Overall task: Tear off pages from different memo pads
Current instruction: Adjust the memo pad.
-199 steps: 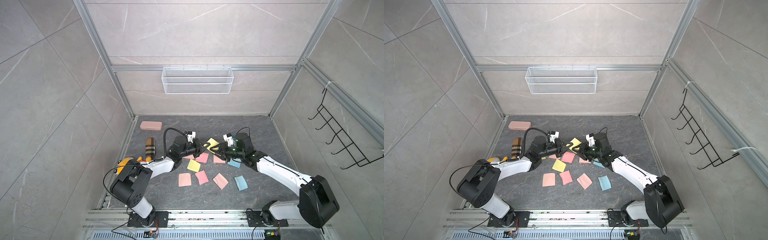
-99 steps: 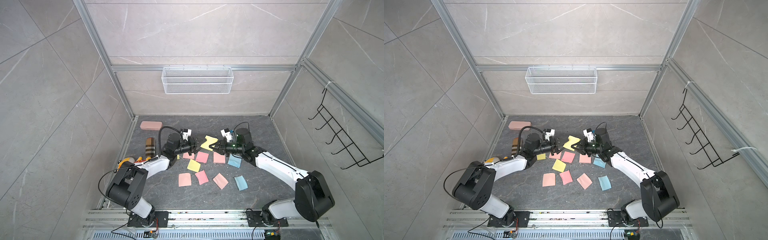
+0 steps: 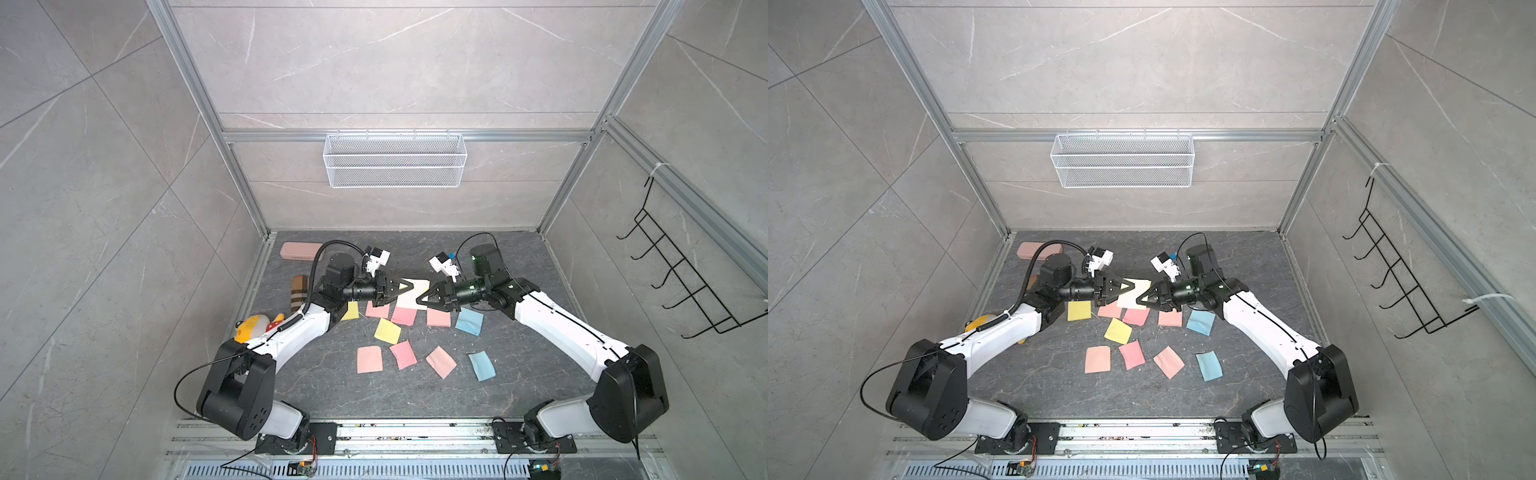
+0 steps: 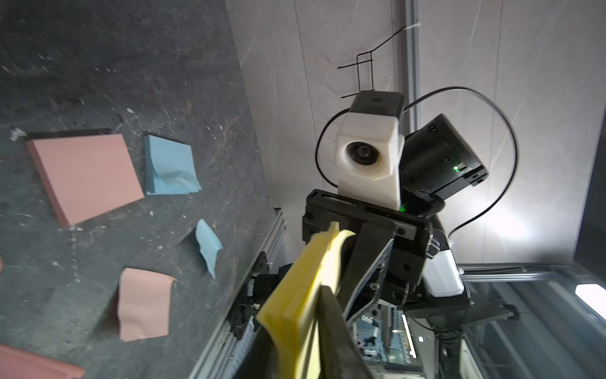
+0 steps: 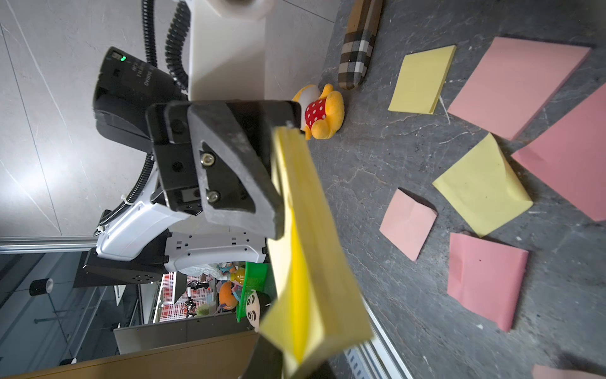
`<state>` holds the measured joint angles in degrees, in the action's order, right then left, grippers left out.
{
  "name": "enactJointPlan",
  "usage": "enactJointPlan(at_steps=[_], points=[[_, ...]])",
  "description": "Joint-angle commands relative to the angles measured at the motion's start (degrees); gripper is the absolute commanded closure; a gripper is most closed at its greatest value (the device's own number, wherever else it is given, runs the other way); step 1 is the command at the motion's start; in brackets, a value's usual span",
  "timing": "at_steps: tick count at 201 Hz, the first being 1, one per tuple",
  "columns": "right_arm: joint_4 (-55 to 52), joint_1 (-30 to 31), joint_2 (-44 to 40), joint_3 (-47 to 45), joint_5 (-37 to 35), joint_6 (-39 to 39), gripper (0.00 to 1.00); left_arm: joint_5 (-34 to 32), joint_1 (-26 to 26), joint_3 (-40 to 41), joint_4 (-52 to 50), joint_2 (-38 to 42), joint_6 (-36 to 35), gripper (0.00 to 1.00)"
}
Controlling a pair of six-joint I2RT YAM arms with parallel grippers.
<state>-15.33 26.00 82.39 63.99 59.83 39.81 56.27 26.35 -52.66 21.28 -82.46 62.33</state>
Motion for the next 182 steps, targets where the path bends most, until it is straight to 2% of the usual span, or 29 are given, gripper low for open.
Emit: enactJointPlan(at_steps=[1, 20, 43, 64, 90, 126, 160, 171, 180, 182], points=[[1.5, 0.0, -0.9, -0.5, 0.1, 1.8, 0.78, -0.3, -0.5, -1.6, -2.6, 1.6, -3.1, 1.0], [14.8, 0.1, -2.4, -7.1, -3.5, 12.7, 0.64, -6.9, -0.5, 1.9, 7.6, -0.1, 5.5, 1.0], [31.4, 1.5, -3.8, -15.5, -11.1, 25.6, 0.54, -21.0, 0.2, 7.3, 18.4, -1.1, 13.9, 1.0], [41.5, 4.0, -4.3, -20.7, -20.3, 32.8, 0.52, -31.3, 3.6, 8.7, 19.3, -0.5, 13.7, 1.0], [47.7, 6.2, -3.4, -23.1, -29.0, 36.7, 0.52, -39.2, 7.2, 9.8, 19.3, -1.1, 13.6, 1.0], [49.6, 6.9, -2.1, -23.0, -34.4, 38.4, 0.62, -41.0, 8.9, 10.0, 22.3, -3.4, 15.9, 1.0], [43.8, 6.9, -2.7, -20.9, -34.3, 35.5, 0.87, -39.4, 9.3, 9.7, 22.2, -3.7, 16.2, 1.0], [39.3, 6.3, -2.4, -18.8, -31.0, 32.0, 0.91, -35.4, 7.5, 9.6, 20.6, -2.9, 15.6, 0.88], [35.7, 5.5, -1.7, -16.5, -25.9, 28.5, 0.92, -28.9, 4.5, 8.8, 18.0, -2.3, 14.6, 0.72], [35.4, 5.4, -1.6, -16.3, -25.3, 28.1, 0.92, -27.3, 4.2, 8.7, 17.5, -2.2, 14.5, 0.71]])
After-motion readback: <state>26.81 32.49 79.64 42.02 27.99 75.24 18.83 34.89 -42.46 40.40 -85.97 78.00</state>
